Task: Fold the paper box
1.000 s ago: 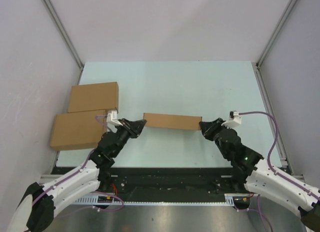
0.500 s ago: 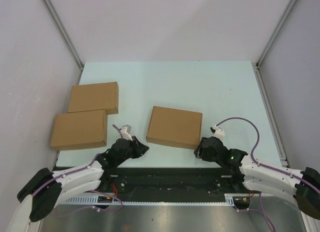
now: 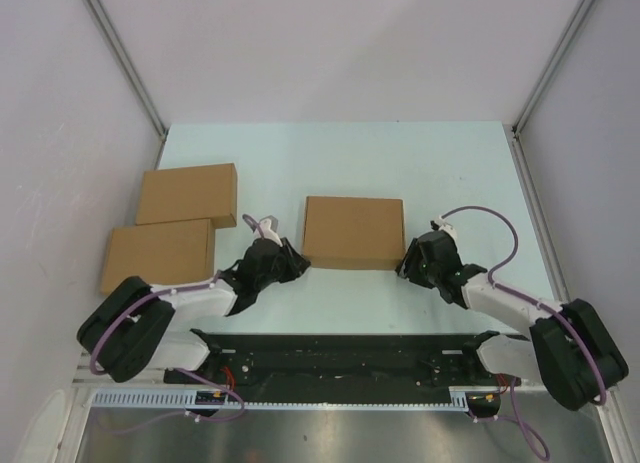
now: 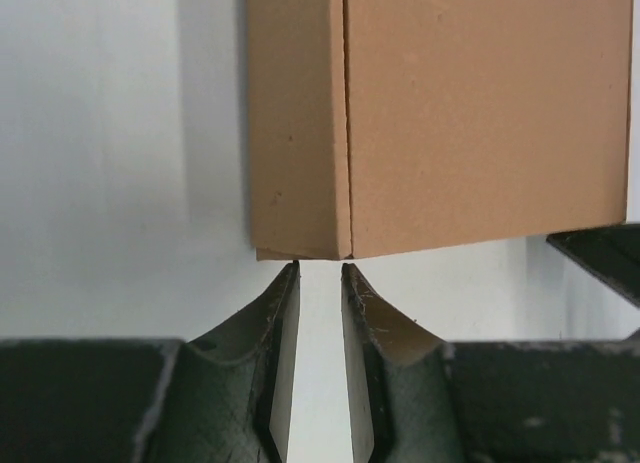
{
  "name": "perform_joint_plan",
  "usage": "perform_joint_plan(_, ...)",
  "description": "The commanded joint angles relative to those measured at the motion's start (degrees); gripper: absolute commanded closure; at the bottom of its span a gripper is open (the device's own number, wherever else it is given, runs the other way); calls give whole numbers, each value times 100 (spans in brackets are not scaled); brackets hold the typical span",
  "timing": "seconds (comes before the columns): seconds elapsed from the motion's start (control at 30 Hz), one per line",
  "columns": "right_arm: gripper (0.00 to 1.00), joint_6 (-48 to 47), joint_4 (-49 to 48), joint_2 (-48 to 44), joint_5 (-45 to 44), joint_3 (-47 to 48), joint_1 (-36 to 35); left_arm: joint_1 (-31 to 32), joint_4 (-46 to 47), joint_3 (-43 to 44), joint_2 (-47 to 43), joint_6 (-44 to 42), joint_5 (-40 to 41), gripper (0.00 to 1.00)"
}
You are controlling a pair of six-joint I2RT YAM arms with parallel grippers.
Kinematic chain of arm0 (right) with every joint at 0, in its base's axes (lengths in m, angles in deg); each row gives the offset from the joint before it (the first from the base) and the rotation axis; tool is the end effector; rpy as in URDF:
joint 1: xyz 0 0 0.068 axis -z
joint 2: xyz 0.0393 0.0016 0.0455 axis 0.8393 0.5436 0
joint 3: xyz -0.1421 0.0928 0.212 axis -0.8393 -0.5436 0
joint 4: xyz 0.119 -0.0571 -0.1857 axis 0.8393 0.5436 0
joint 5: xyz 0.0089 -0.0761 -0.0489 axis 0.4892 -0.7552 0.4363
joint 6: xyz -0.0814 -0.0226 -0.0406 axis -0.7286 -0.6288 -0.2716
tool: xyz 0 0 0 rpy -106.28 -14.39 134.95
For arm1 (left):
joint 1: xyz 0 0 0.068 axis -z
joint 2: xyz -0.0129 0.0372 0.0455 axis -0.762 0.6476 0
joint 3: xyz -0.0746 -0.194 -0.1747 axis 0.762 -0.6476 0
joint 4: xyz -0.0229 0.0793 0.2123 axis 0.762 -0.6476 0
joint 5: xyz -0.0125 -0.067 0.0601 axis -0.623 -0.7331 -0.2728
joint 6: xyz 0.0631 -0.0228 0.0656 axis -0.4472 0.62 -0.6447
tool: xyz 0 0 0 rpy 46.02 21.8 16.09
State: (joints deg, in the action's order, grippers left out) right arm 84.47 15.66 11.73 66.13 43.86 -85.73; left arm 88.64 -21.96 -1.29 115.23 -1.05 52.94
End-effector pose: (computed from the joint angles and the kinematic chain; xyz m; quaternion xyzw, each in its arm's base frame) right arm 0.1903 0.0934 0.1385 0.1323 0.9219 0.1682 0.3230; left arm 0.1978 -0.1506 0.1444 -0.0967 0.8714 -0.3051 0.3717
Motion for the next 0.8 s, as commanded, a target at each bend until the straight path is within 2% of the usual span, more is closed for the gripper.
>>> perform_joint_plan(0.0, 50, -484, -671, 652, 270, 412, 168, -393, 423, 557, 502, -164, -176, 72)
perform_joint_plan(0.13, 49, -659, -1138, 1661, 323, 789, 448, -718, 670, 865, 1065, -146, -273, 73)
perform_joint_plan(0.27, 47, -835, -1569, 2189, 376, 1185, 809, -956, 827, 1225, 1496, -269, -203, 73)
perform_joint_plan(0.33, 47, -844, -1587, 2392, 498, 1431, 985, -1044, 916, 1383, 1759, -366, -290, 73)
perform_joint_plan(0.43, 48, -1019, -1088, 2386, 490, 1880, 968, -1149, 443, 1771, 1718, -454, -457, 72)
perform_joint_plan(0.47, 48, -1064, -668, 2002, 351, 1872, 881, -1158, 328, 1736, 1534, -498, -458, 70)
perform_joint_plan(0.53, 47, -1187, -8, 1421, 8, 1855, 670, -1176, -715, 1771, 1042, -656, -186, 63)
perform_joint_plan(0.57, 45, -1204, 552, 992, -402, 1828, 330, -1167, -1032, 1754, 396, -735, -116, 59)
perform_joint_plan(0.6, 43, -1222, 801, 213, -668, 1837, 126, -1080, -1592, 1727, 68, -831, 50, 50)
perform_joint_plan(0.67, 36, -1214, 1258, -591, -1291, 1837, -295, -930, -2158, 1744, -932, -928, 428, 39)
perform_joint_plan(0.7, 34, -1196, 1339, -1239, -1425, 1837, -585, -808, -2665, 1753, -1242, -998, 822, 29)
perform_joint_plan(0.77, 26, -1231, 1418, -1657, -1836, 1828, -850, -754, -2968, 1780, -1839, -999, 1193, 24)
